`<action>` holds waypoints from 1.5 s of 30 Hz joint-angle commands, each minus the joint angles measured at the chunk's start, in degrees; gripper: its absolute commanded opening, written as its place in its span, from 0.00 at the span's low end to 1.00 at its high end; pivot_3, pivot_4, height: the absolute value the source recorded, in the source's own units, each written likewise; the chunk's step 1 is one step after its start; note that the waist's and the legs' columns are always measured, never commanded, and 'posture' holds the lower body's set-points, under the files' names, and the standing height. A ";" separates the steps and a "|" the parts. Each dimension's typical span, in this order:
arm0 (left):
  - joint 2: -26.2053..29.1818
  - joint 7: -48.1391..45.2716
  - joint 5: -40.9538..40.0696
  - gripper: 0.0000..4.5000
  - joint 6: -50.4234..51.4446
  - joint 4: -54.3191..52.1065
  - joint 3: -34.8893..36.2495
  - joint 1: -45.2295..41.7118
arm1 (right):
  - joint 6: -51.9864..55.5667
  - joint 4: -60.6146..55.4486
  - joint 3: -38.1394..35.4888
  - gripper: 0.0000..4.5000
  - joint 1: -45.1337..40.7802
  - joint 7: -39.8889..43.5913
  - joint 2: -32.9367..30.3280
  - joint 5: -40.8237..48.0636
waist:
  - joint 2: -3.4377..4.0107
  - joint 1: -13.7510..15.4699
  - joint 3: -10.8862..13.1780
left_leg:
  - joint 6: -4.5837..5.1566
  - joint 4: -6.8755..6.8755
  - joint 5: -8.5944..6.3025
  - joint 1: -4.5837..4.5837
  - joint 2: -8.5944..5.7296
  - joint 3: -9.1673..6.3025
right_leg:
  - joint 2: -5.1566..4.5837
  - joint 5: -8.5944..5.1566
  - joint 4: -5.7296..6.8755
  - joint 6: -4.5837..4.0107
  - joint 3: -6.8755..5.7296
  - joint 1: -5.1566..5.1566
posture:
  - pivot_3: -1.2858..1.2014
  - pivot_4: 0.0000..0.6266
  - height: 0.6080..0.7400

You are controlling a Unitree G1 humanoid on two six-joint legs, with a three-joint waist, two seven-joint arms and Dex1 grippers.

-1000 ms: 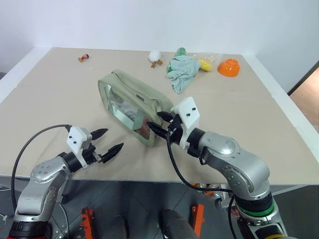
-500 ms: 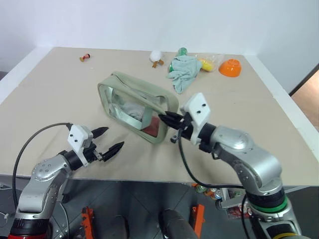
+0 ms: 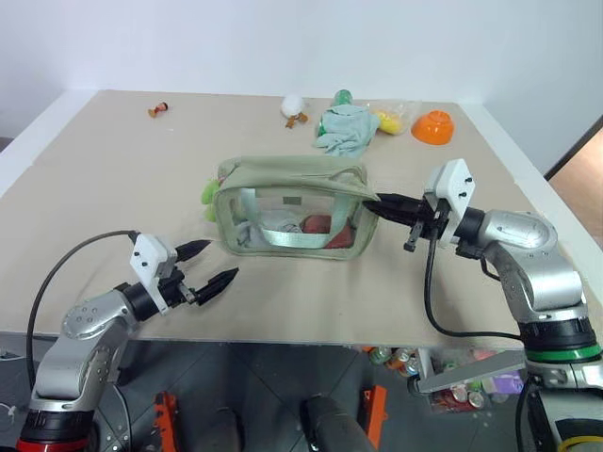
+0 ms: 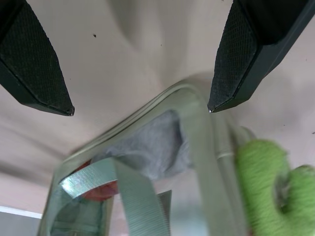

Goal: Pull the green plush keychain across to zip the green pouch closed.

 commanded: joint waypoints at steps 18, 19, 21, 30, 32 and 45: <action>1.61 1.44 -2.73 1.00 1.30 -4.04 2.93 -1.27 | 1.70 -4.37 -5.84 0.56 3.46 -0.73 -0.71 2.46 | 0.01 0.10 0.00 | 0.00 0.02 0.00 0.02 -0.01 -0.03 | 0.00 0.01 0.00 0.02 0.01 0.03 | 0.52 0.24 1.00; 1.61 1.68 -3.07 1.00 1.53 -4.24 3.16 -1.58 | 2.71 -5.34 -6.47 0.56 3.91 -1.26 -0.84 3.06 | 0.01 0.10 0.00 | 0.00 0.02 0.00 0.02 -0.01 -0.02 | 0.00 0.01 0.00 0.02 0.01 0.03 | 0.52 0.24 1.00; 1.68 2.05 -3.43 1.00 1.72 -4.36 3.57 -2.14 | 4.52 -6.72 -7.51 0.56 4.23 -2.63 -0.55 4.03 | 0.01 0.14 0.00 | 0.00 0.02 0.00 0.02 -0.01 -0.05 | 0.00 0.01 0.00 0.02 -0.01 0.04 | 0.52 0.24 1.00; 2.38 1.99 -4.03 1.00 2.15 -2.89 4.07 -3.89 | 8.94 -9.51 -7.25 0.23 4.05 -6.15 2.47 5.95 | 0.01 0.08 0.00 | 0.00 0.04 0.00 0.04 -0.01 -0.03 | 0.01 0.04 0.00 0.03 0.00 0.06 | 0.52 0.24 1.00; 2.46 1.79 -3.88 1.00 1.92 -2.42 4.06 -4.01 | 9.67 -10.19 -7.02 0.07 3.94 -5.97 2.79 6.36 | 0.01 0.10 0.00 | 0.00 0.04 0.00 0.03 -0.01 -0.03 | 0.00 0.03 0.00 0.04 0.00 0.06 | 0.52 0.24 1.00; 0.34 9.10 -6.17 1.00 5.81 2.48 8.97 -7.29 | 8.02 -10.34 -6.17 0.00 4.88 -4.12 2.10 4.17 | 0.01 0.05 0.00 | 0.00 0.04 0.00 0.05 0.00 -0.04 | 0.02 0.05 0.01 0.03 0.00 0.06 | 0.52 0.24 1.00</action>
